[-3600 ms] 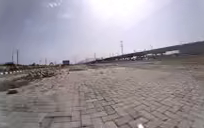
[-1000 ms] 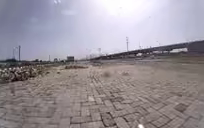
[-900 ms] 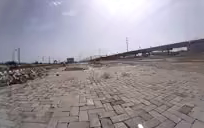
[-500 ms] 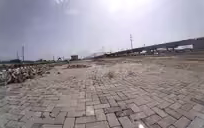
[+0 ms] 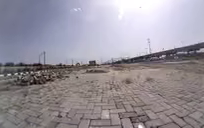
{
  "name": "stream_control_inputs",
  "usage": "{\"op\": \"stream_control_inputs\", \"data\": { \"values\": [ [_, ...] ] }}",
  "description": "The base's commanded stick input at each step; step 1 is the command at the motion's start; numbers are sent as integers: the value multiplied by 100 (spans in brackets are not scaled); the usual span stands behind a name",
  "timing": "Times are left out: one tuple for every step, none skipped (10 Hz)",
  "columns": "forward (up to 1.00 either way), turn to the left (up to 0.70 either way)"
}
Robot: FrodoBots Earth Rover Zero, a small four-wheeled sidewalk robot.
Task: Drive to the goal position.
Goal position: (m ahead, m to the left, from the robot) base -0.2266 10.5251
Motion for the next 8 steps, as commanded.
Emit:
{"op": "stream_control_inputs", "data": {
  "values": [
    [0,100],
    [0,100],
    [0,100],
    [0,100],
    [0,100],
    [0,100],
    [0,100],
    [0,100]
  ]
}}
